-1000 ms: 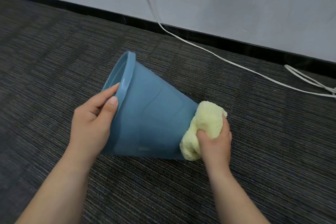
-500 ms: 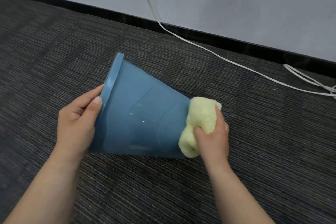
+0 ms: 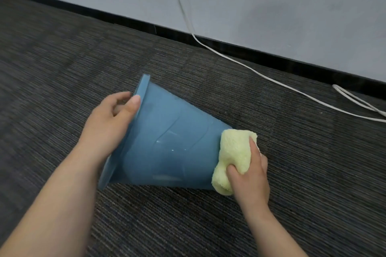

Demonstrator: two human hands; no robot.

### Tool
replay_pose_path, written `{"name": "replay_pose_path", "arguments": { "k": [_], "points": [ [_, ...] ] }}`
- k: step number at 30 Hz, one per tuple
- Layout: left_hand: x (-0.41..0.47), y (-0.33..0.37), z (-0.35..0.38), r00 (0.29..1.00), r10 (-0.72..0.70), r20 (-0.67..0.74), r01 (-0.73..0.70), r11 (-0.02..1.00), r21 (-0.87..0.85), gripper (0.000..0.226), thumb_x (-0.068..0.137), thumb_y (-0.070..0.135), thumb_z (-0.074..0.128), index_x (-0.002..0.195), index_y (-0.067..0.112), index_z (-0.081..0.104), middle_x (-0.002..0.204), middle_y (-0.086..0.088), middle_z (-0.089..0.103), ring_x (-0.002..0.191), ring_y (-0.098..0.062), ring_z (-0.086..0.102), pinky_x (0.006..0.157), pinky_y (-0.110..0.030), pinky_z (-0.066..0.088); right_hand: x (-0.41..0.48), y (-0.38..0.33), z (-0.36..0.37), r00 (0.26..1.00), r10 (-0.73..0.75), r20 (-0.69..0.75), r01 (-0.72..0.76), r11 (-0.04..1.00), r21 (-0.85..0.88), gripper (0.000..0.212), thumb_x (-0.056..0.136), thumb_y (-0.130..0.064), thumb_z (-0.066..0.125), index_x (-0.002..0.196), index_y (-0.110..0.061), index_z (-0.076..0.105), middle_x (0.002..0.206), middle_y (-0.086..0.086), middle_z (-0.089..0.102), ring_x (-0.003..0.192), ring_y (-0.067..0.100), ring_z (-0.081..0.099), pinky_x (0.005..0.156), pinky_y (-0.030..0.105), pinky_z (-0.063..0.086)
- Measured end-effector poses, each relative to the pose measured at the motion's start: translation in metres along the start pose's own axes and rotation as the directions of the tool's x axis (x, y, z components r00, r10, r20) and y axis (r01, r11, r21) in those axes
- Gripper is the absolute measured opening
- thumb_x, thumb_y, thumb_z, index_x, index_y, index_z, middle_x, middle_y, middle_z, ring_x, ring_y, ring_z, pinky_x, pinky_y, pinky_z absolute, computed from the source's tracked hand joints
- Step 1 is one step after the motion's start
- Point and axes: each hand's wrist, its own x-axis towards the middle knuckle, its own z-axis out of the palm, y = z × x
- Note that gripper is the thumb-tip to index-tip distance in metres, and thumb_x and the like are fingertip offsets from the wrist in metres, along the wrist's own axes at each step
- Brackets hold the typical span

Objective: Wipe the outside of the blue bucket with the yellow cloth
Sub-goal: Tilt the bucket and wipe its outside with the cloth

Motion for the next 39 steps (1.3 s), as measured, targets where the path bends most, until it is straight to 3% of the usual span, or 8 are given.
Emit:
{"name": "replay_pose_path", "arguments": {
  "k": [4,11,15,20,25,30,34,39],
  "points": [
    [0.015,0.012,0.011,0.999,-0.035,0.023,0.034,0.997,0.073,0.046,0.082,0.039,0.054,0.121,0.015,0.050,0.101,0.007,0.054,0.091,-0.010,0.051,0.080,-0.025,0.036,-0.011,0.004,0.001,0.998,-0.050,0.030,0.052,0.998,-0.038,0.078,0.071,-0.025,0.059,0.135,-0.041,0.017,0.125,-0.001,0.036,0.091,0.025,0.051,0.066,0.031,0.038],
    [0.000,0.007,0.015,0.996,0.065,-0.058,-0.074,0.983,-0.166,0.027,0.085,0.016,0.053,0.072,0.038,0.060,0.051,0.030,0.063,0.054,0.017,0.057,0.051,-0.003,0.045,-0.009,0.005,-0.007,0.993,0.002,-0.120,0.018,0.986,0.163,0.077,0.069,-0.018,0.060,0.131,-0.045,0.024,0.113,-0.015,0.031,0.084,0.013,0.043,0.066,0.030,0.035],
    [-0.003,0.014,0.019,0.987,0.159,-0.032,-0.162,0.967,-0.196,0.029,0.084,0.015,0.055,0.093,0.043,0.057,0.079,0.024,0.064,0.065,0.019,0.058,0.069,-0.016,0.049,-0.005,0.005,-0.005,0.993,0.012,-0.119,0.009,0.985,0.172,0.076,0.070,-0.018,0.060,0.131,-0.044,0.023,0.111,-0.016,0.030,0.081,0.011,0.041,0.063,0.029,0.033],
    [-0.009,0.021,0.037,0.969,0.245,0.037,-0.235,0.957,-0.167,0.034,0.083,0.012,0.055,0.096,0.043,0.055,0.080,0.025,0.060,0.068,0.024,0.054,0.061,0.004,0.040,-0.001,0.019,-0.002,0.992,0.078,-0.095,-0.055,0.972,0.228,0.074,0.073,-0.016,0.059,0.133,-0.041,0.024,0.121,-0.007,0.037,0.079,0.009,0.041,0.053,0.023,0.030],
    [-0.012,0.017,0.046,0.970,0.239,0.045,-0.229,0.959,-0.166,0.037,0.082,0.016,0.058,0.093,0.050,0.050,0.079,0.026,0.058,0.067,0.026,0.052,0.062,0.006,0.038,-0.004,0.008,-0.006,0.955,0.222,-0.199,-0.115,0.890,0.441,0.071,0.074,-0.006,0.057,0.132,-0.035,0.030,0.133,0.001,0.037,0.086,0.006,0.038,0.073,0.023,0.033],
    [-0.019,0.025,0.054,0.956,0.282,0.079,-0.264,0.947,-0.184,0.042,0.083,0.014,0.055,0.083,0.054,0.046,0.069,0.039,0.053,0.066,0.031,0.048,0.057,0.008,0.033,-0.019,-0.059,-0.006,0.931,-0.110,-0.347,0.254,0.881,0.401,0.074,0.061,-0.025,0.059,0.116,-0.061,0.024,0.116,-0.017,0.035,0.088,-0.011,0.034,0.067,-0.007,0.028],
    [-0.022,0.026,0.055,0.927,0.336,0.165,-0.306,0.934,-0.184,0.042,0.086,0.009,0.049,0.089,0.051,0.047,0.064,0.049,0.053,0.075,0.034,0.045,0.061,0.009,0.031,-0.028,-0.093,0.003,0.941,-0.321,-0.105,0.335,0.929,0.161,0.077,0.057,-0.047,0.047,0.119,-0.062,0.004,0.105,-0.023,0.025,0.096,0.007,0.044,0.066,0.026,0.039],
    [-0.023,0.022,0.052,0.920,0.344,0.186,-0.308,0.931,-0.198,0.039,0.088,0.016,0.047,0.090,0.055,0.046,0.070,0.059,0.047,0.081,0.034,0.044,0.066,0.009,0.032,-0.002,-0.068,-0.014,0.993,-0.103,-0.054,0.110,0.985,0.131,0.074,0.072,-0.030,0.057,0.132,-0.047,0.017,0.114,-0.012,0.033,0.103,0.019,0.048,0.073,0.029,0.034]
  ]
}}
